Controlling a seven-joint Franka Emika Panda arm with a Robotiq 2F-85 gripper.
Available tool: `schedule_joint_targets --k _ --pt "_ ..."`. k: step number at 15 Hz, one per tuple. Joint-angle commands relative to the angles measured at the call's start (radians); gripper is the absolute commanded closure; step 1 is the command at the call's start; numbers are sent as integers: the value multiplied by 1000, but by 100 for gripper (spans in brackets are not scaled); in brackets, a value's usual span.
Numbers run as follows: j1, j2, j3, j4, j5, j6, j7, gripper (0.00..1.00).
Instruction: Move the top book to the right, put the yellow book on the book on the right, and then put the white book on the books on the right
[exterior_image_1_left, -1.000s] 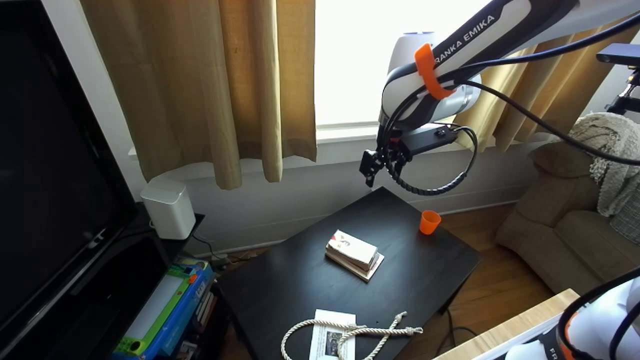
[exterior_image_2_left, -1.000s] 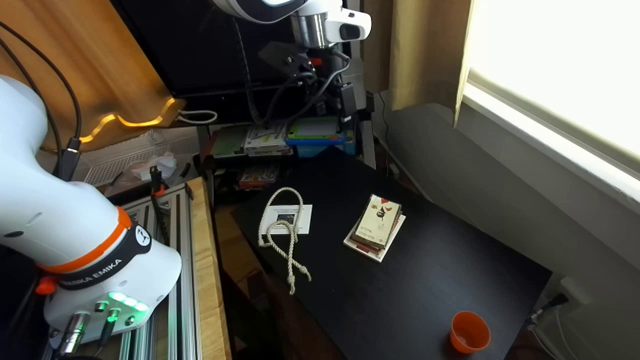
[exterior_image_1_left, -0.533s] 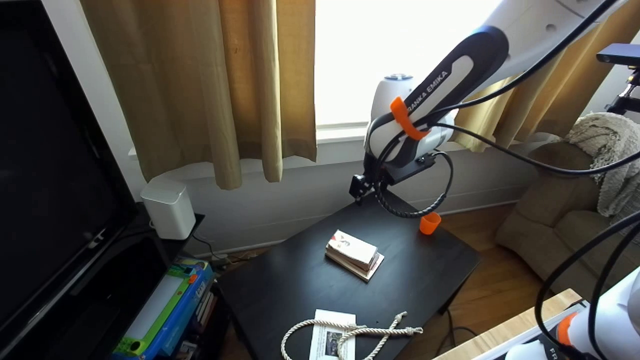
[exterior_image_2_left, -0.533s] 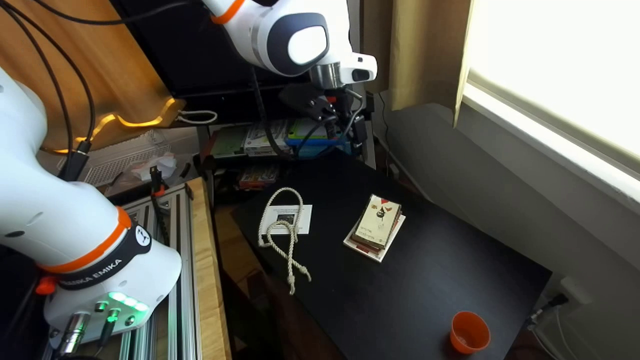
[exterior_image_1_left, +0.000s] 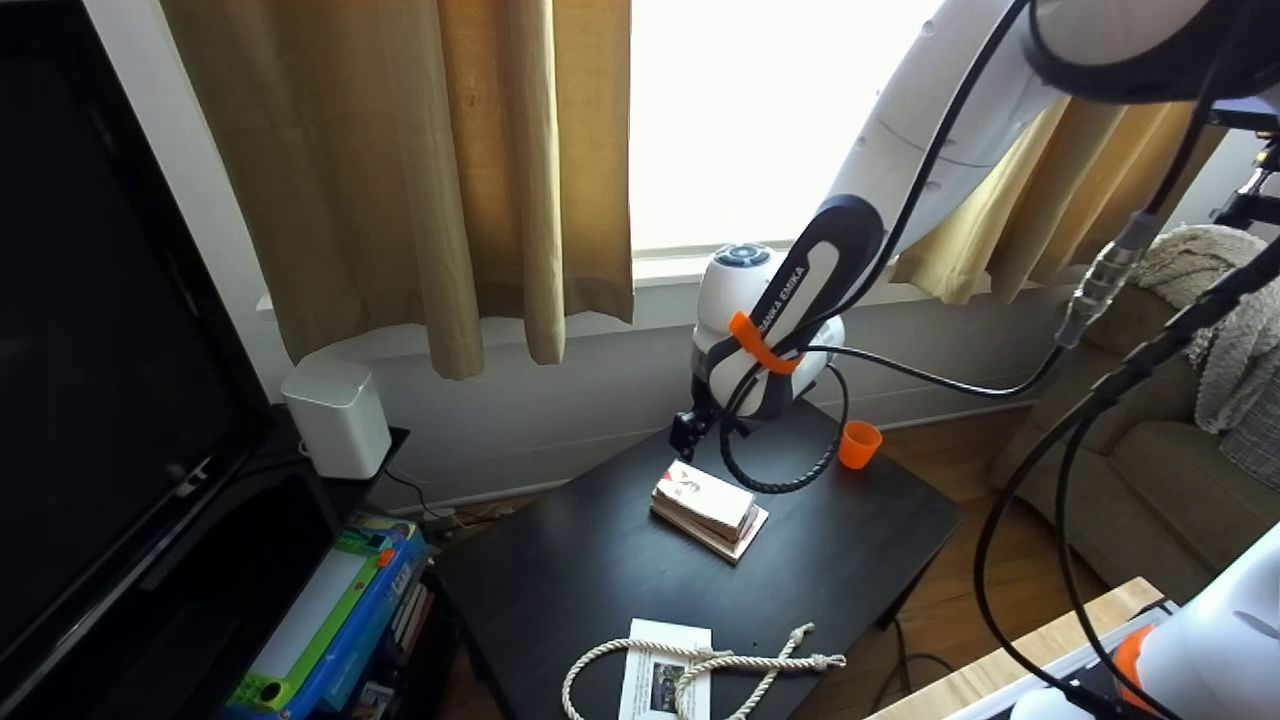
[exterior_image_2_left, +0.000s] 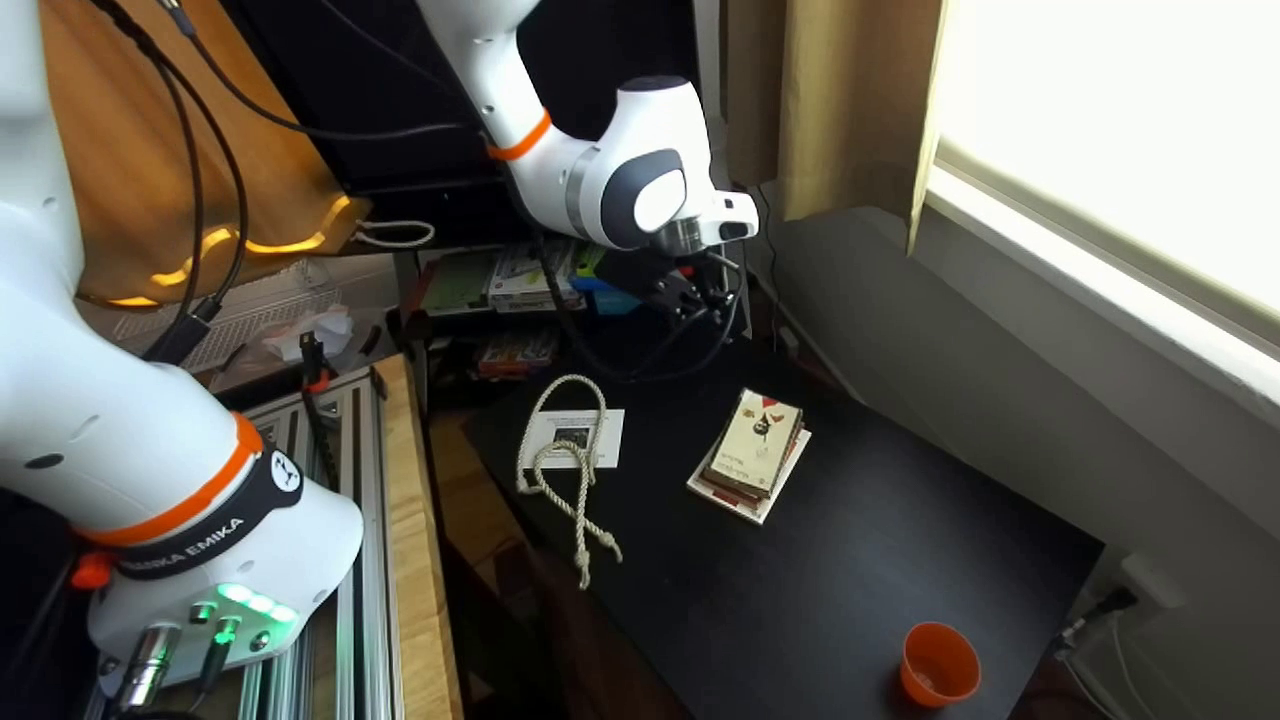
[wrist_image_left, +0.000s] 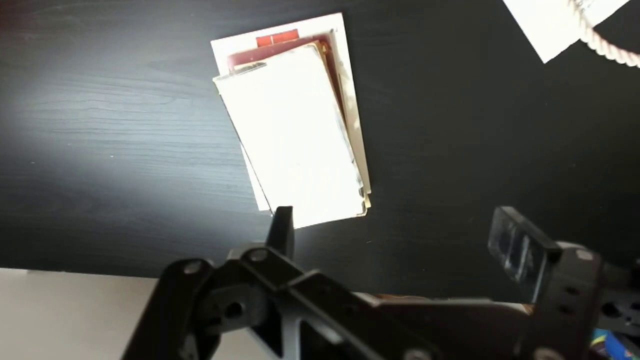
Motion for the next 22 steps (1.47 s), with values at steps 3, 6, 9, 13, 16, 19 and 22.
schedule_joint_targets --k 3,6,9,13,16,19,22 --pt "6 94 7 56 59 25 -50 0" --pt "4 111 9 76 61 27 -54 0" --pt "2 111 10 79 61 27 -57 0" --pt "78 197 -80 162 35 -3 -30 0" --pt "96 264 -99 215 37 -10 -35 0" --pt "101 330 -97 266 42 -25 -39 0" --pt "108 406 -102 321 41 -31 -41 0"
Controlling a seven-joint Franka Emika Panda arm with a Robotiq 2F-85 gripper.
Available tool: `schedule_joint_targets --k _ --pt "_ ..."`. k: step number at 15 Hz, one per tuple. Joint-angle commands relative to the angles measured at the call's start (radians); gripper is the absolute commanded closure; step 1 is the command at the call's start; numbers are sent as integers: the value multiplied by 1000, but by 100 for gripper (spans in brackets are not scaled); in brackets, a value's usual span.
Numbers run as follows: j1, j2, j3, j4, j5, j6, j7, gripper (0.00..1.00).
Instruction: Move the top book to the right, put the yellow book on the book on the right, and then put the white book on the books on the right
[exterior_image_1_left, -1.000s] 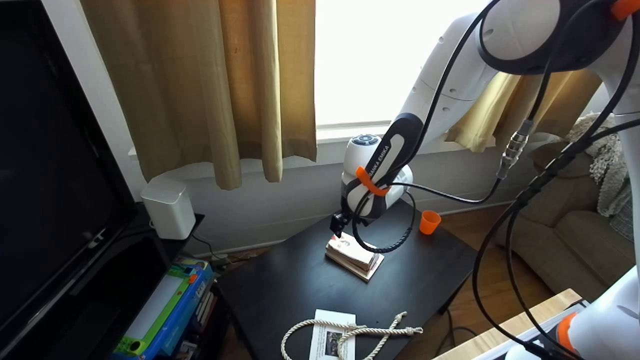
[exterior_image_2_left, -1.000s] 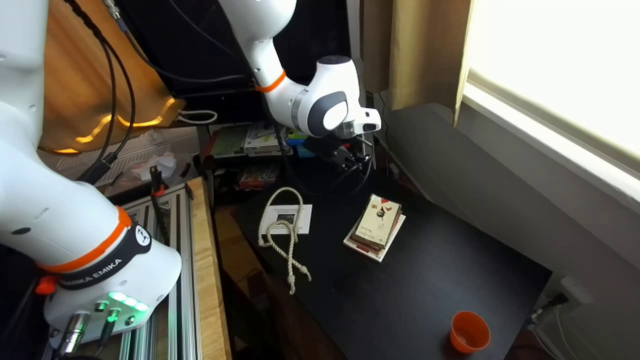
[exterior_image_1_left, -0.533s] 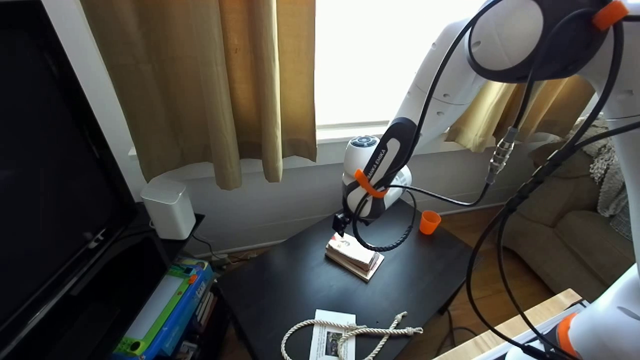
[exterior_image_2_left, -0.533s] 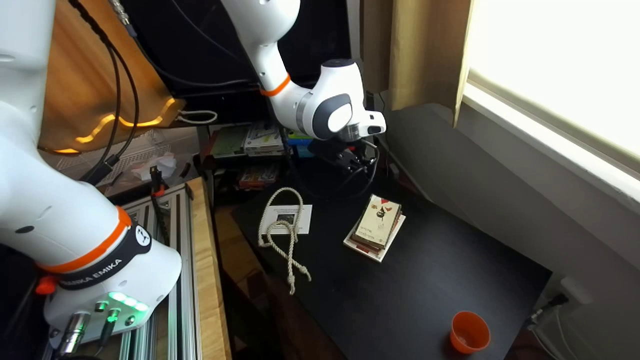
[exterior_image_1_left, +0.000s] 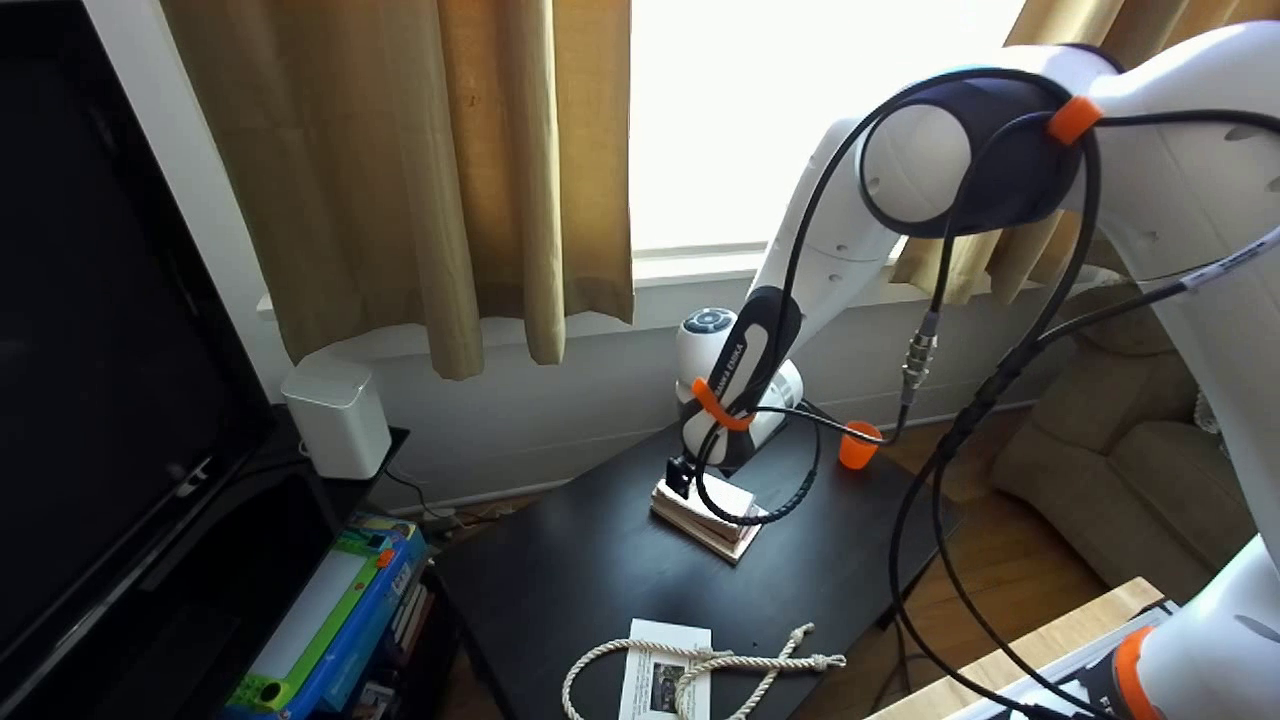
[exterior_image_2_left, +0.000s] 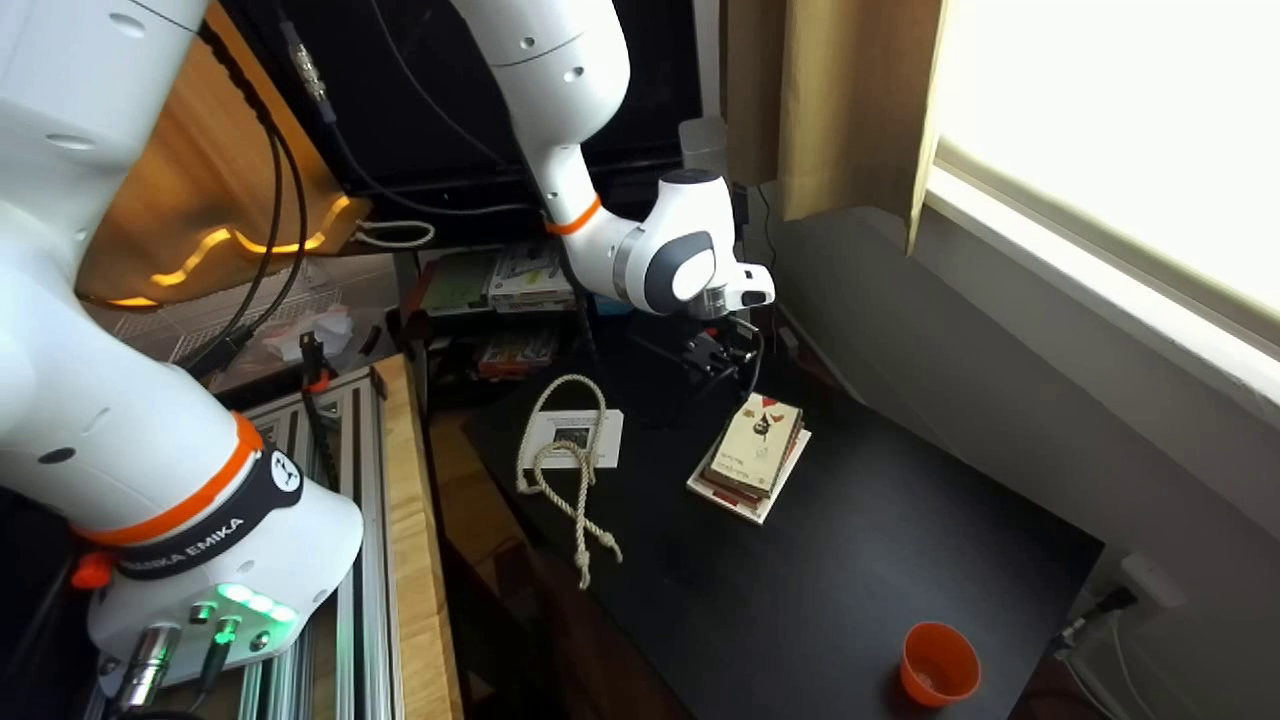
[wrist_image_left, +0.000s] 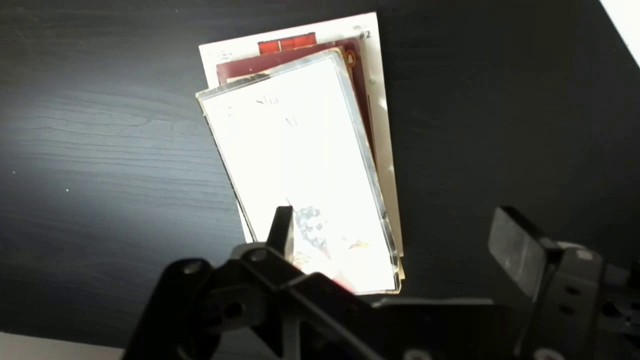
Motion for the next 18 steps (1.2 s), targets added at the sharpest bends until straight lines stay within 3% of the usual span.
schedule_joint_targets --k 1,18 --pt "34 105 -30 89 6 -31 -1 0" --pt "143 362 -146 319 -16 0 13 0"
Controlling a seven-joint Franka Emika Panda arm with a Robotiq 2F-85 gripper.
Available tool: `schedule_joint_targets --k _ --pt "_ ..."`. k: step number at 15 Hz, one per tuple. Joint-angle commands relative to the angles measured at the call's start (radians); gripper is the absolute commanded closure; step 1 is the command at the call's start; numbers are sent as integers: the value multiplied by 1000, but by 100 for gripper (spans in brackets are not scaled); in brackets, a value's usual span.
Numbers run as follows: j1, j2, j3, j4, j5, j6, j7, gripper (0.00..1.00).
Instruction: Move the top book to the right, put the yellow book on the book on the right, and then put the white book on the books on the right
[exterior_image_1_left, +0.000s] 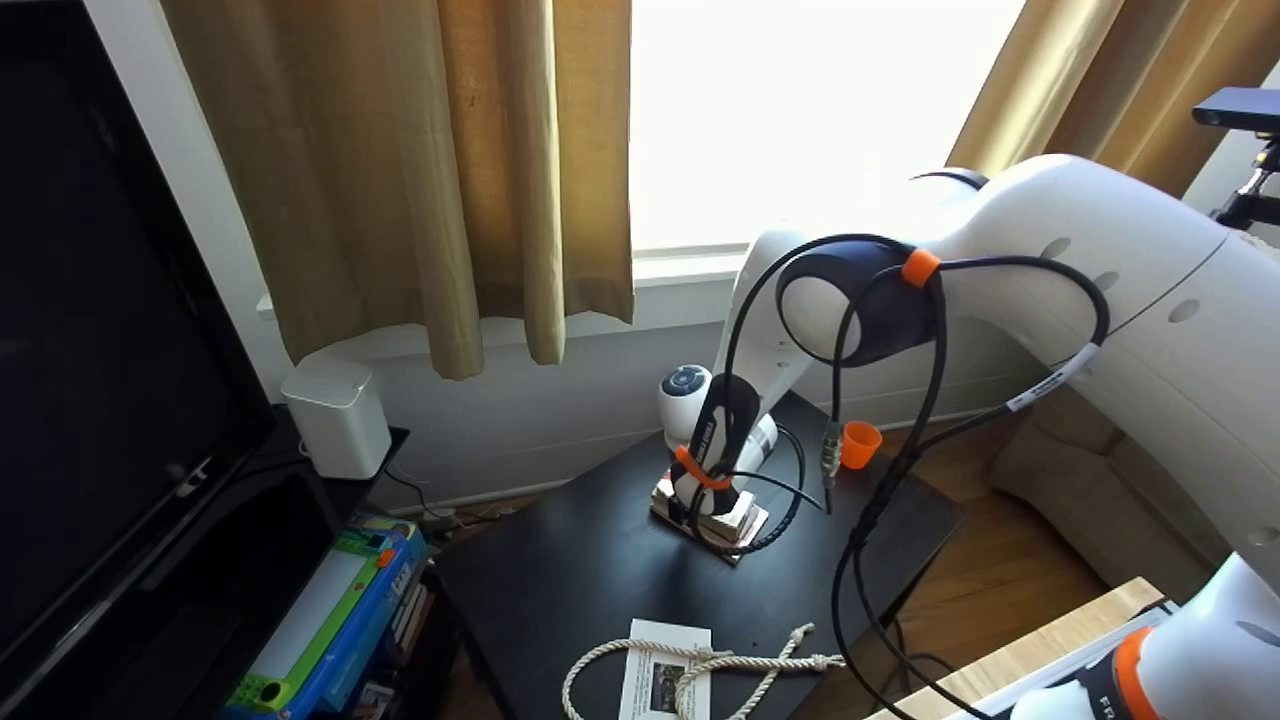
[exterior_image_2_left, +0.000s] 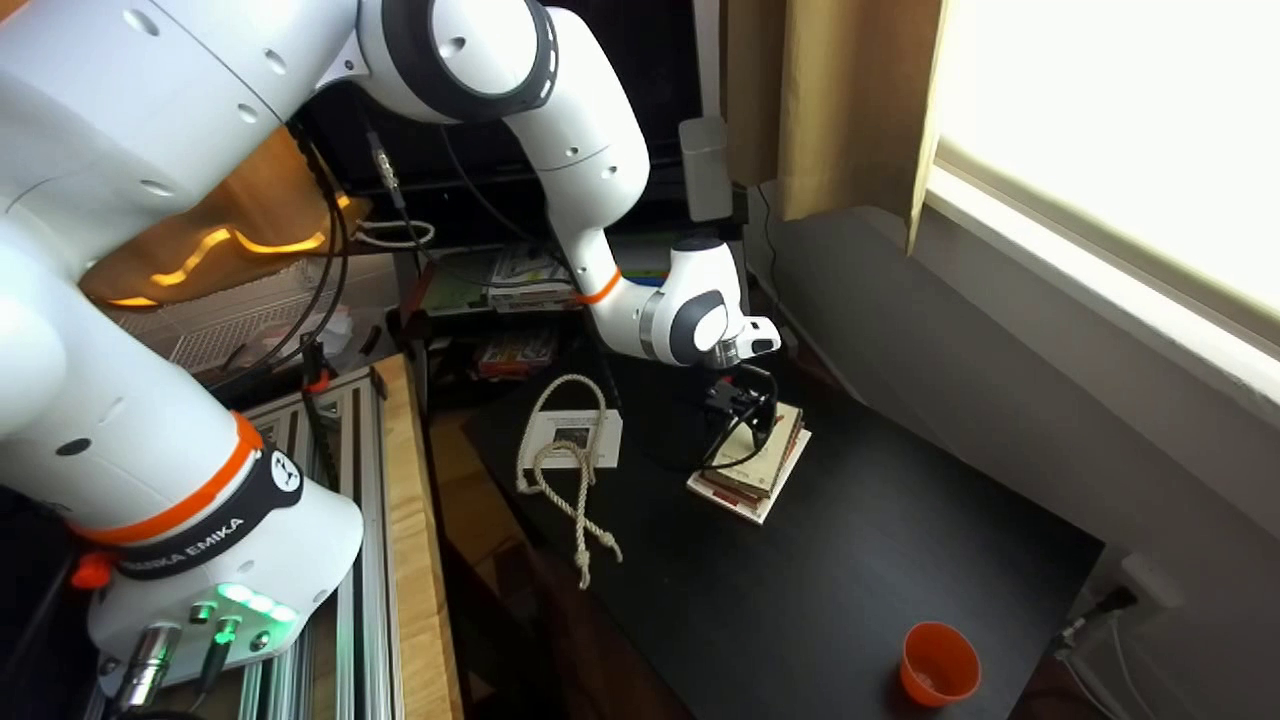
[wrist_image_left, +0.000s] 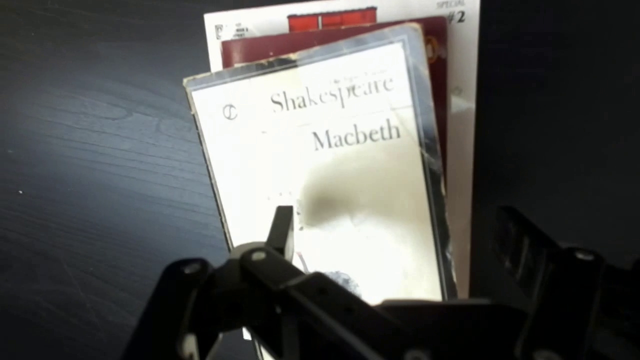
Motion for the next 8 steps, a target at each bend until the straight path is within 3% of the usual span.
schedule_joint_targets --k 1,8 --pt "31 50 -35 44 -10 7 15 0" --pt "61 39 -82 31 -14 1 24 0"
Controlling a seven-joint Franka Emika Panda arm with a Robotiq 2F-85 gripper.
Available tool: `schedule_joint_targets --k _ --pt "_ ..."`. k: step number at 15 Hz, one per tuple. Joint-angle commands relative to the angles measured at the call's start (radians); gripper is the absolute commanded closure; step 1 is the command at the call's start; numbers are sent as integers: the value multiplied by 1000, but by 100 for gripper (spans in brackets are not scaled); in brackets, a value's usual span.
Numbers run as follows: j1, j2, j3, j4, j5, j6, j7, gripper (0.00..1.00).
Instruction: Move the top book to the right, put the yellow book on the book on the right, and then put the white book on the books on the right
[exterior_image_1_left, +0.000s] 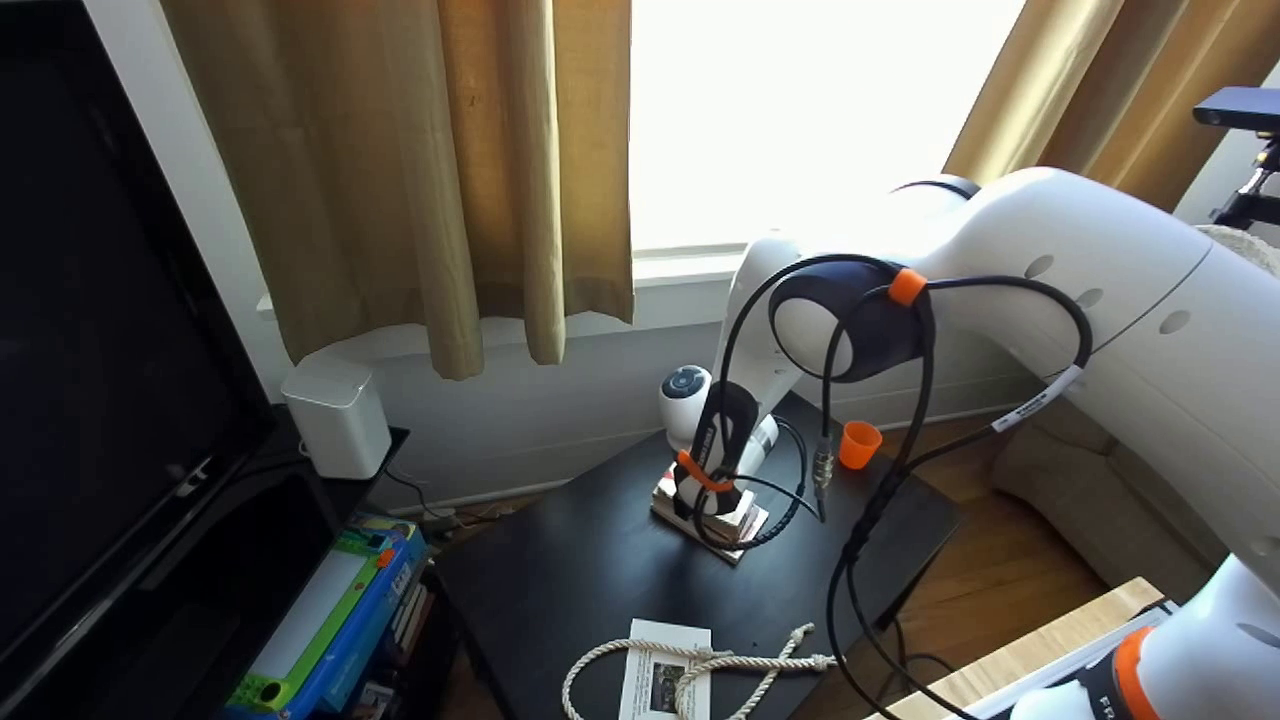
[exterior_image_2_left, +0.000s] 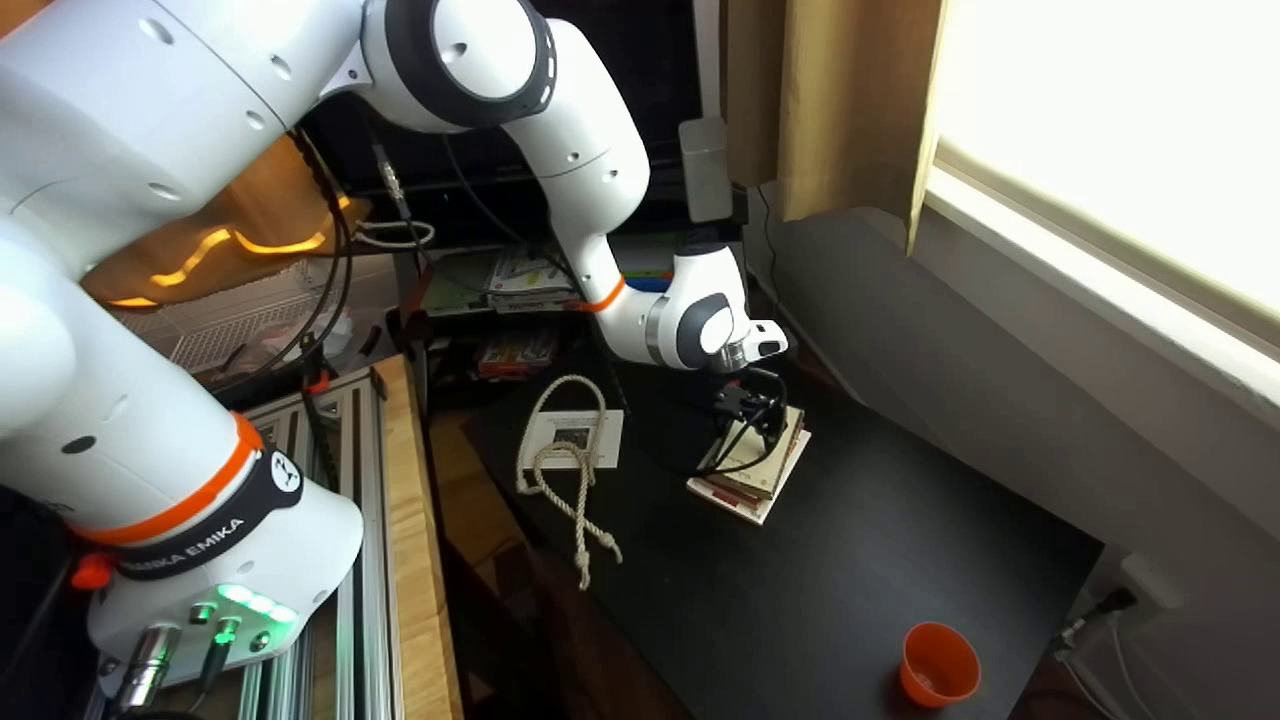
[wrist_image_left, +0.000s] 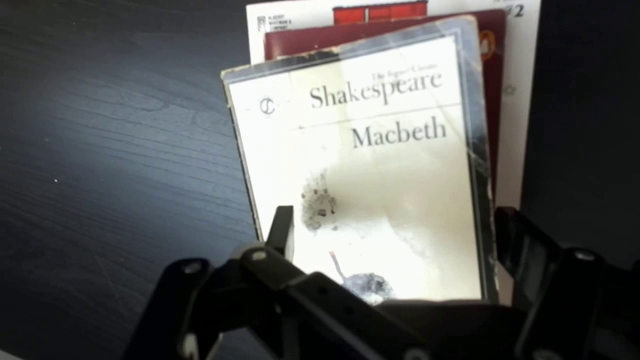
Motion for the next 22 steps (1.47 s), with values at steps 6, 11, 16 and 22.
schedule_joint_targets --k 6,11,16,22 --pt "-17 27 -20 19 4 29 23 0" --pt "-46 54 -33 40 28 60 64 0" --pt "-65 63 -57 48 57 103 93 0" --pt "-104 87 -57 78 119 161 99 0"
